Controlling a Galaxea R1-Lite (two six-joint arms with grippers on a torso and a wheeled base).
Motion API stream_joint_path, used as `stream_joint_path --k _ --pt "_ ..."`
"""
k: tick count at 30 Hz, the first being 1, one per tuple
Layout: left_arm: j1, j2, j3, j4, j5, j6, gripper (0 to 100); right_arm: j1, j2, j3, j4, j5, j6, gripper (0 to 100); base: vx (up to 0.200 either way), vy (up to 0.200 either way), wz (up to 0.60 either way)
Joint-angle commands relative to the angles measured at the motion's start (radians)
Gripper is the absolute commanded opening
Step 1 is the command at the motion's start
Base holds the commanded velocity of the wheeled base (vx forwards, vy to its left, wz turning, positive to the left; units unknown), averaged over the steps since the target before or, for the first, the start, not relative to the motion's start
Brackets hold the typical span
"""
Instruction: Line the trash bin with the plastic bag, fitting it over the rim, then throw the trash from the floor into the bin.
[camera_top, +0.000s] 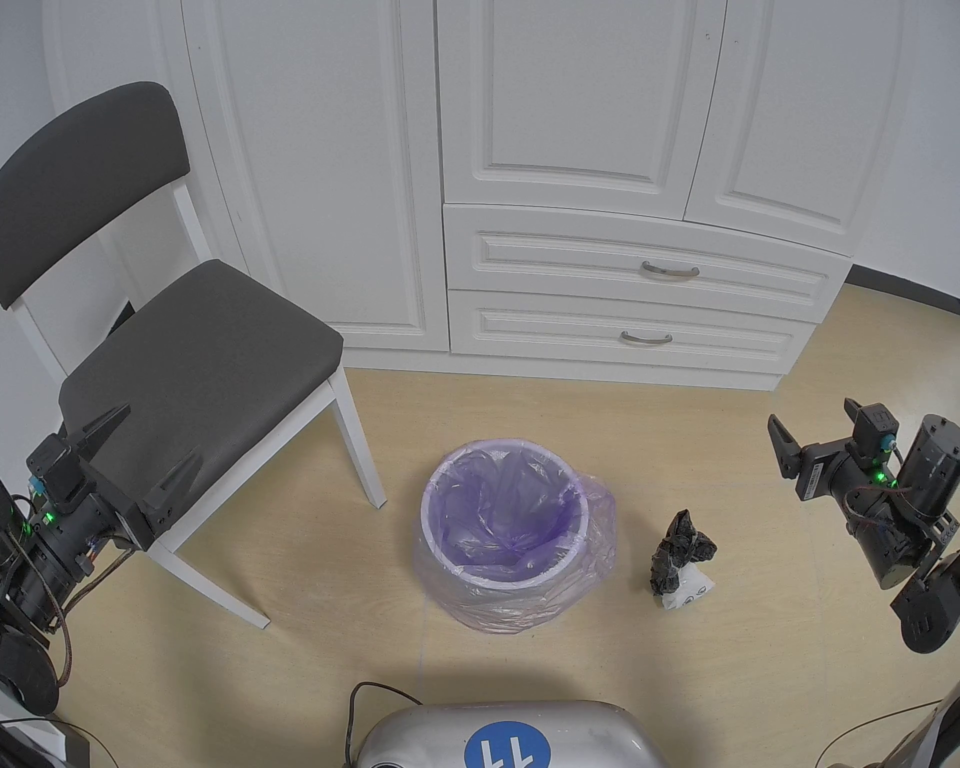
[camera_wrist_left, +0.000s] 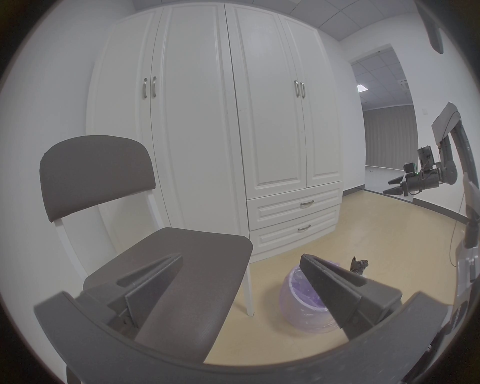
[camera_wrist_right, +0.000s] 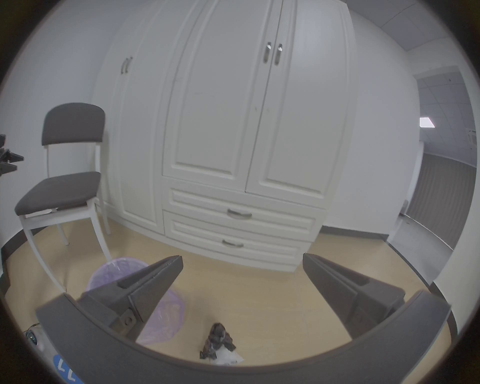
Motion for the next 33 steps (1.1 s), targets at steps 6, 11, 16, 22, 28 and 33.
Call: stream_joint_path --k 6,11,16,22,28,33 --pt "0.059 0.010 -0.027 0.000 0.000 -0.004 100 -0.171 0.255 -0.394 0.580 0.137 0.366 100 0.000 0.000 0.00" --pt "0.095 -0.002 -0.021 0.000 0.000 -0.004 100 -0.216 0.438 -0.612 0.821 0.263 0.562 100 0.000 0.000 0.00" --pt "0.099 -0.001 -0.022 0.000 0.000 -0.005 100 -0.247 0.589 -0.704 0.823 0.305 0.573 100 0.000 0.000 0.00" --pt "0.099 0.012 -0.019 0.000 0.000 -0.005 100 -0.263 0.798 -0.861 0.864 0.305 0.570 100 0.000 0.000 0.00" --pt "0.105 0.029 -0.024 0.000 0.000 -0.001 100 -0.233 0.901 -1.111 1.159 0.317 0.565 100 0.000 0.000 0.00" --pt "0.107 0.055 -0.030 0.000 0.000 0.004 100 -0.191 0.936 -1.221 1.234 0.392 0.562 100 0.000 0.000 0.00"
